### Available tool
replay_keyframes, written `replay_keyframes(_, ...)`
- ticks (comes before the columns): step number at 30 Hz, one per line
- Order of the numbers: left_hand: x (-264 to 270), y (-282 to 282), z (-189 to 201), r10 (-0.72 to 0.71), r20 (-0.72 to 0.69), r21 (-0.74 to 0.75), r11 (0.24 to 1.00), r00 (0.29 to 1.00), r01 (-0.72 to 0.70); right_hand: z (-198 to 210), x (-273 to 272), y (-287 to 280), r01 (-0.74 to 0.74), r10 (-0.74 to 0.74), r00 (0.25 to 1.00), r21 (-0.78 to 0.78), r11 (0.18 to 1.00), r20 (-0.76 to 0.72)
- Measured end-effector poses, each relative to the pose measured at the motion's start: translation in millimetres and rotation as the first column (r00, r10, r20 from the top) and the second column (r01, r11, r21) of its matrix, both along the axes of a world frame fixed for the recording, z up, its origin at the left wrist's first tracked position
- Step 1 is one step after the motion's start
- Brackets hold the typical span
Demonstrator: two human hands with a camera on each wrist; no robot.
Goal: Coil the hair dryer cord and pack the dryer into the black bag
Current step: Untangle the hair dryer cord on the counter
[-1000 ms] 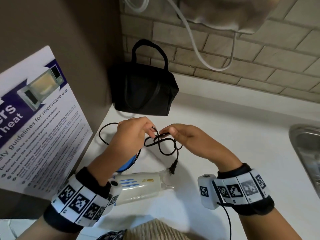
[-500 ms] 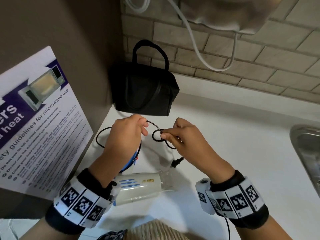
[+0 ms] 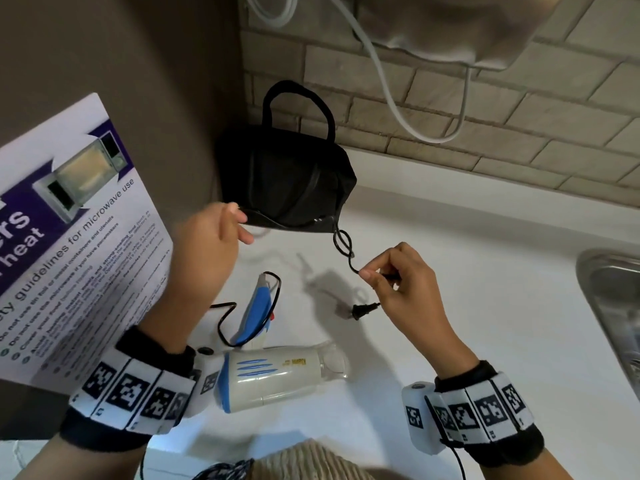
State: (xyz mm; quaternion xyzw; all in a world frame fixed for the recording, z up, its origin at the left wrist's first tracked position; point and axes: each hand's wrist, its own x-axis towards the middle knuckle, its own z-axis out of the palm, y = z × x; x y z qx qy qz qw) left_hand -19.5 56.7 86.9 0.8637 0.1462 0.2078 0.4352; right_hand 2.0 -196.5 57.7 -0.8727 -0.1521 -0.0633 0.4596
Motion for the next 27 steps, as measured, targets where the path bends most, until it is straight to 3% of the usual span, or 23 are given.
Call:
replay_keyframes(5, -1, 19, 16, 0.076, 0.112, 0.016, 0.997, 0.991, -0.079, -25, 15, -15, 0.083, -0.094, 0.993, -0.147, 0.986, -0.066)
replay_keyframes(11, -11, -1, 24, -0.039, 0.074, -0.010, 0.999, 0.997, 0.040, -38, 22, -9, -0.063, 0.041, 0.996, -0.300, 0.952, -0.080)
replay_keyframes(14, -13, -13, 20, -0.095, 0.021, -0.027, 0.995, 0.995, 0.095, -25, 27, -5, -0.051, 0.051, 0.999, -0.279, 0.959, -0.004)
replay_keyframes(17, -16, -21, 16, -0.147, 0.010, 0.007, 0.989, 0.989, 0.147, 8, 25, 6, 0.010, 0.002, 0.996, -0.139, 0.990, 0.088)
replay_keyframes(20, -20, -34, 14, -0.233, 0.036, -0.007, 0.972, 0.972, 0.233, 47, 10, 26, -0.109, 0.117, 0.979, -0.057, 0.992, 0.165)
replay_keyframes(23, -23, -46, 18, -0.309, 0.083, 0.033, 0.951, 0.948, 0.307, 60, -4, 55, -0.294, 0.326, 0.924, -0.175, 0.940, 0.200)
replay_keyframes(25, -24, -50, 21, -0.341, 0.134, 0.069, 0.940, 0.930, 0.335, 55, -8, 70, -0.292, 0.340, 0.923, -0.247, 0.924, 0.182)
replay_keyframes(27, -26, -50, 22, -0.353, 0.157, 0.083, 0.935, 0.922, 0.344, 51, -8, 75, -0.254, 0.297, 0.935, -0.220, 0.942, 0.192)
